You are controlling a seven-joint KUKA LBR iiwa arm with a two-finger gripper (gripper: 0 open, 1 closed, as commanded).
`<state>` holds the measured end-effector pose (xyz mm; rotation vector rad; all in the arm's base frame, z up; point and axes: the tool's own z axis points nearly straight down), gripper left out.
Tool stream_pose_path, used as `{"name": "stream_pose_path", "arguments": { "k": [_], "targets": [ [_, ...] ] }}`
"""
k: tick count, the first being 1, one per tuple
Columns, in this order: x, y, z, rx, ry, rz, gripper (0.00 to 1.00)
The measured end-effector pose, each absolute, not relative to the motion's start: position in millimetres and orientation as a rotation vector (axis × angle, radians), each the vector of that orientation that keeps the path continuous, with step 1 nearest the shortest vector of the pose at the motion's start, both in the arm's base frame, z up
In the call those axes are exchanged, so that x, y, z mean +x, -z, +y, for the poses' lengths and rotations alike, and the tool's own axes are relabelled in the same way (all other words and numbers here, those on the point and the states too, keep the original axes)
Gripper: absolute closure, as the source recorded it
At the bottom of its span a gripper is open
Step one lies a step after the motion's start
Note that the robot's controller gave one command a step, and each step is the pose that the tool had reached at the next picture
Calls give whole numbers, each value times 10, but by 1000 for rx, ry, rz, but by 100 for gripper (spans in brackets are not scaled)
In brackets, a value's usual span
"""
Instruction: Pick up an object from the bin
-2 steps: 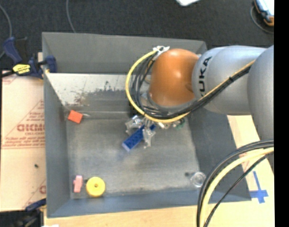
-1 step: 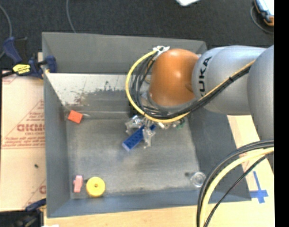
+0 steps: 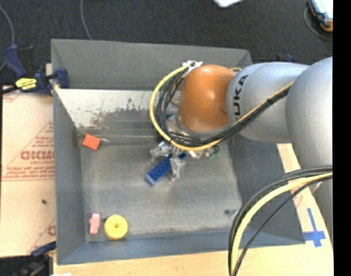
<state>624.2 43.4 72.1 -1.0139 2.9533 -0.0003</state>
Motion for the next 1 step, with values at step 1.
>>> {"name": "stream_pose_path", "arguments": {
  "k": [1],
  "targets": [
    [6241,-720,433,-1012,0,2954,100]
  ]
}}
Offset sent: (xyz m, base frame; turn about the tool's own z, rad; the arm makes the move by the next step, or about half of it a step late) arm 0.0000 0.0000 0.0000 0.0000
